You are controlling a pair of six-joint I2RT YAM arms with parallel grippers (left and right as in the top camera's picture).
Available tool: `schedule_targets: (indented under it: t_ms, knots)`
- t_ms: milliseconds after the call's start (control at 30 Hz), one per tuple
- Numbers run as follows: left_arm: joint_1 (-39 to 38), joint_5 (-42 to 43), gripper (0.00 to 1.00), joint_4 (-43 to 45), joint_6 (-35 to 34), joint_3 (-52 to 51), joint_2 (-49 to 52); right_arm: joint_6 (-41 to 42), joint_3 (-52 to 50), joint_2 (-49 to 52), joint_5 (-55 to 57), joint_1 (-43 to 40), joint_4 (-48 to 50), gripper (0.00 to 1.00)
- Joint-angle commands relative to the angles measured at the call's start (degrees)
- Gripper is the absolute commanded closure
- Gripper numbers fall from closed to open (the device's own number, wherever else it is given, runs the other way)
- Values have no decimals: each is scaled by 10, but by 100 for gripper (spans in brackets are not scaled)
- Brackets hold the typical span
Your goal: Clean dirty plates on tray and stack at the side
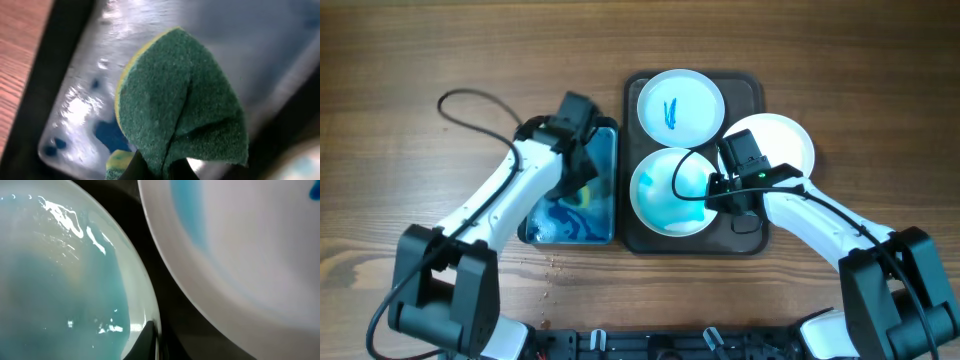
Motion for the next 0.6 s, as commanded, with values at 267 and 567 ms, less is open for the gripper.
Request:
schedule_targets:
  t_ms: [267, 567]
  knots:
    - [90, 92, 24, 1, 56, -40, -64, -96, 201, -16, 19, -2, -241, 96]
    - [149, 151, 0, 1, 56, -40, -212, -119, 312, -17, 27, 44, -298, 96]
